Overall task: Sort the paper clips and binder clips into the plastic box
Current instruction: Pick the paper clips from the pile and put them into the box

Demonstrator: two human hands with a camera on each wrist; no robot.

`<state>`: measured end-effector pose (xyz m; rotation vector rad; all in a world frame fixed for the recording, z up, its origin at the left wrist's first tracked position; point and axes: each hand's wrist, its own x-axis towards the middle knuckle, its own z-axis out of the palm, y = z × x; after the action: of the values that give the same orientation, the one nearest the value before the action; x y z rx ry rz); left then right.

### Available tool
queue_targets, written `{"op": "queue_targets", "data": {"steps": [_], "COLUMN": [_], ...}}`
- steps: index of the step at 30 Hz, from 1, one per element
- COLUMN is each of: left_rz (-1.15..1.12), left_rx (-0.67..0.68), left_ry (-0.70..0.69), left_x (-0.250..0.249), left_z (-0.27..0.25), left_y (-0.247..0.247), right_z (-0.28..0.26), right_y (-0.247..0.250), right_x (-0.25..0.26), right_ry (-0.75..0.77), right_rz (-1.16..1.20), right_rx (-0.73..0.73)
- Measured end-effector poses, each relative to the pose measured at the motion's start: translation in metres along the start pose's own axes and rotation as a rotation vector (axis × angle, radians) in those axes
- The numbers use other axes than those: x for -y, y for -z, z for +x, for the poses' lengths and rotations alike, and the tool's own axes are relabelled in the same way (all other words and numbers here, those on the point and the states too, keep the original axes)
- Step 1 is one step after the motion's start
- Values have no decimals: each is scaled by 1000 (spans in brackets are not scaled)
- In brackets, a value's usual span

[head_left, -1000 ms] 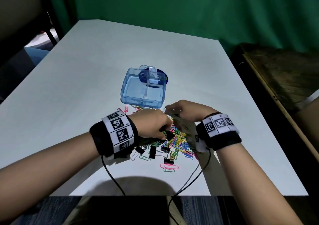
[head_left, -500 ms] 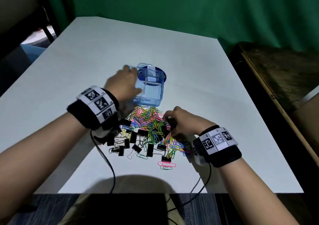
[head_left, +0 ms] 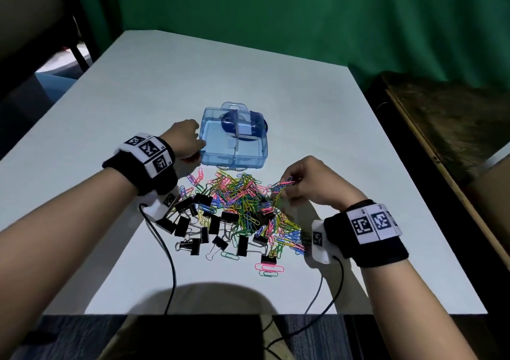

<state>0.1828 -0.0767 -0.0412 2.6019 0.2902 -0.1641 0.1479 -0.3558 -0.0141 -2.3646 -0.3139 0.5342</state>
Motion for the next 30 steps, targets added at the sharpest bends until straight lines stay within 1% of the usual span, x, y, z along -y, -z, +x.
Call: {"op": "queue_targets", "data": {"steps": [4, 9, 11, 15, 19, 21, 24, 26, 28, 30], "left_rz": [5, 5, 5, -7, -55, -50, 30, 30, 36, 57], "left_rx": [20, 35, 38, 26, 12, -28, -137, -136, -43, 98], "left_ry": [-33, -39, -40, -29, -8, -17, -125, -223, -335, -445], "left_x": [-3, 2, 2, 1, 4, 8, 5, -7, -21, -34], "left_z": [0, -1, -2, -3, -7, -10, -20, -32, -46, -57], "left_y": [2, 2, 1, 1, 5, 11, 21, 25, 24, 18], "right_z": [-4, 18, 34, 61, 67, 60, 45, 35, 21, 8], "right_y": [19, 24, 17, -3, -10, -6, 2, 3, -4, -14], "right_x": [18, 39, 45, 52, 47, 39, 18, 2, -6, -7], "right_ry": [26, 74, 73, 71, 77, 64, -25, -148, -244, -252], "right_rz": [217, 336, 321, 162, 59, 13, -125, -205, -280, -345], "right_rx": [0, -146, -225, -349, -371, -377, -330, -223, -89, 2]}}
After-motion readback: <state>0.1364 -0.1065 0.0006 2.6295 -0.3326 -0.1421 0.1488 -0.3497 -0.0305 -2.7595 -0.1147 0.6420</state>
